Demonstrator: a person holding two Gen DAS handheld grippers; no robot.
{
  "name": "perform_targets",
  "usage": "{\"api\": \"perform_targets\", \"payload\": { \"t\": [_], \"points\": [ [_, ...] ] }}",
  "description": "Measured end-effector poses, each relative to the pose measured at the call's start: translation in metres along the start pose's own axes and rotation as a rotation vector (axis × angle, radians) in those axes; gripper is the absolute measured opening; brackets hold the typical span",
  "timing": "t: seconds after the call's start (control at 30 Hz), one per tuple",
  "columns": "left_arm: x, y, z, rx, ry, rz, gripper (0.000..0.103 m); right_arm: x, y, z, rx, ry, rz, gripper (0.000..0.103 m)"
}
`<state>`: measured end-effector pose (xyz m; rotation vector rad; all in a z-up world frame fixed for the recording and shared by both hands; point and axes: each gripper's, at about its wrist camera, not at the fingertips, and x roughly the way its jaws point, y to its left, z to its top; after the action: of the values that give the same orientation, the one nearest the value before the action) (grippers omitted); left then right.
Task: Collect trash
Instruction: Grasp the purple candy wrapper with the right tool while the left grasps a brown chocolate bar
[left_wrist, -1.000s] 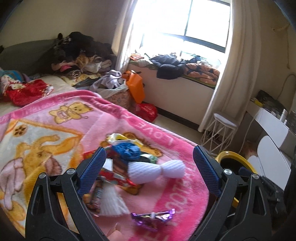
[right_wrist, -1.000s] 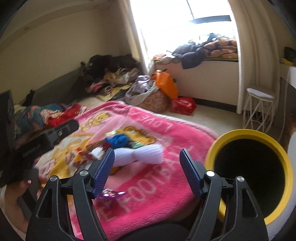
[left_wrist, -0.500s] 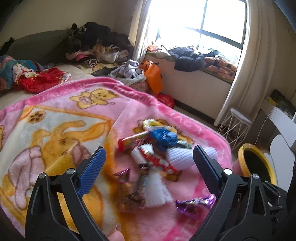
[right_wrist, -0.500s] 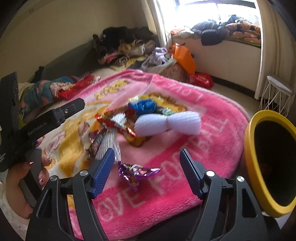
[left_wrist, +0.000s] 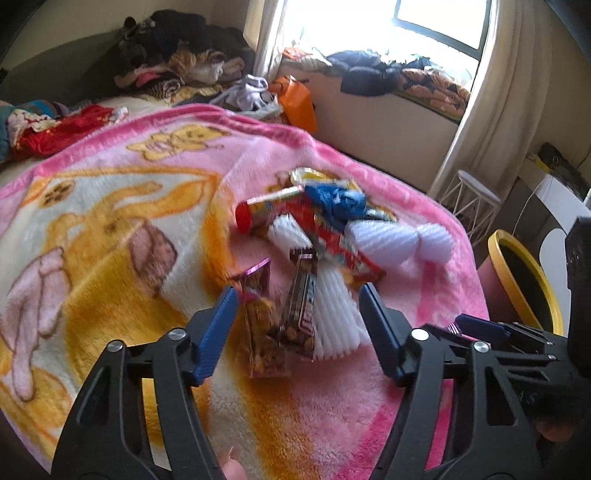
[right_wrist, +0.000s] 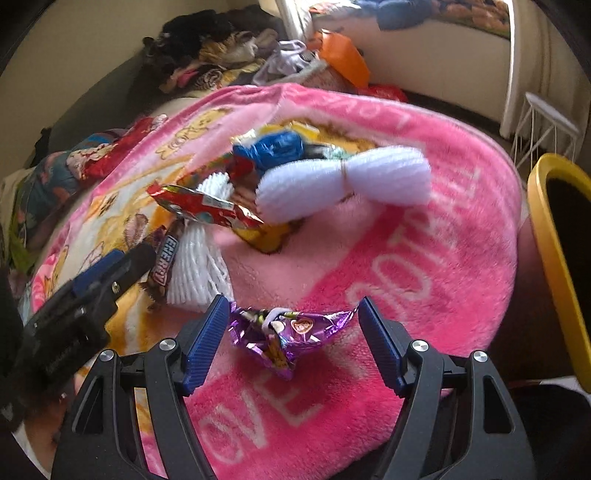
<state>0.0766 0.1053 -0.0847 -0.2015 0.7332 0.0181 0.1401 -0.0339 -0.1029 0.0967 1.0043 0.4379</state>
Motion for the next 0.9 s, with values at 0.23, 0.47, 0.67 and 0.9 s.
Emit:
{"api": "perform_targets", "payload": {
  "t": [0.23,0.47,0.67,0.9],
  "points": [
    [0.016,0.001,-0.01,-0.02,0.05,-0.015,0.038,0.016,-0.006,-0.005,0.059,0.069,0.018,0.052],
    [0.017,-0.006,-0.007,0.003,0.046,-0.023,0.023,0.009,-0.011,-0.007,0.072,0.047,0.062,0.047],
    [0.01,-0.005,-0.002,-0.005,0.028,-0.035,0.022,-0.002,-0.012,-0.005,0.061,0.009,0.093,0.044],
    [-0.005,-0.005,0.01,-0.023,-0.01,-0.064,0.021,-0.022,-0.007,-0.003,0.016,-0.058,0.115,0.044]
  ]
}}
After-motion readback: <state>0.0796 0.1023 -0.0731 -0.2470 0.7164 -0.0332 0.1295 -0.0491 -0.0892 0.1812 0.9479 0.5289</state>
